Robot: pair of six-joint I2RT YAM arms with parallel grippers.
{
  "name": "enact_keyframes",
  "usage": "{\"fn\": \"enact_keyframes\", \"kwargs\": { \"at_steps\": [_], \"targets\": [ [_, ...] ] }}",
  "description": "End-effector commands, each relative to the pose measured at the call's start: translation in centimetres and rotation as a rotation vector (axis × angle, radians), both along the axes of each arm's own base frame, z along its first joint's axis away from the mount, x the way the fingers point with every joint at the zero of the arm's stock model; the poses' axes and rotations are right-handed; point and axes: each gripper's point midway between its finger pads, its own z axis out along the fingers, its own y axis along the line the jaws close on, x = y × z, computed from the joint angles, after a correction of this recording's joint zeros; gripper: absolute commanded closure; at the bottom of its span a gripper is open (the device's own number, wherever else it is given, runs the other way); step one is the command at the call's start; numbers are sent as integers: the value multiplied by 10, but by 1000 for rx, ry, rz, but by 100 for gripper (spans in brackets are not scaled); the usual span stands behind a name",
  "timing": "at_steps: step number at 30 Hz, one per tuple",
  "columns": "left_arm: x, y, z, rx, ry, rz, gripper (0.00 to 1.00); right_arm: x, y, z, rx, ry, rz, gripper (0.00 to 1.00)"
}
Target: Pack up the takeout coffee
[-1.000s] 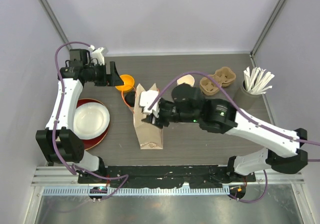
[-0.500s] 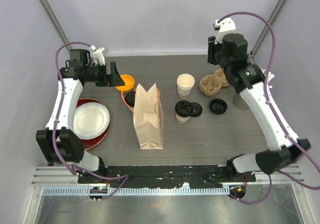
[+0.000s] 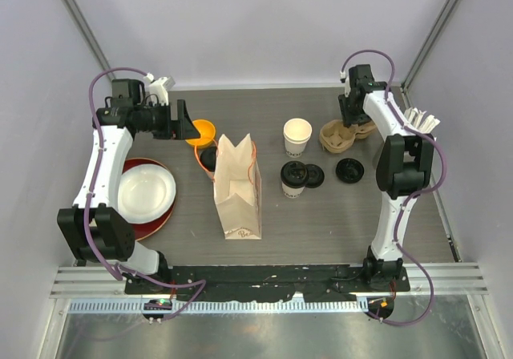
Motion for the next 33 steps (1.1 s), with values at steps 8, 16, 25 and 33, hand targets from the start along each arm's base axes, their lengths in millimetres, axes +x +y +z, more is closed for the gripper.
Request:
{"fn": "enact_keyframes", "kwargs": {
  "at_steps": [8, 16, 25, 33],
  "targets": [
    [2, 1, 6, -5, -14, -17, 15, 16, 9, 29, 17, -41, 118, 62],
    [1, 0, 7, -8, -15, -22, 15, 11, 13, 11, 57, 13, 166, 57],
    [2, 0, 8, -6, -18, -20, 15, 11, 16, 4, 97, 19, 200, 80],
    [3, -1, 6, -11, -4, -24, 15, 7, 14, 21, 73, -23, 230, 90]
  ]
}}
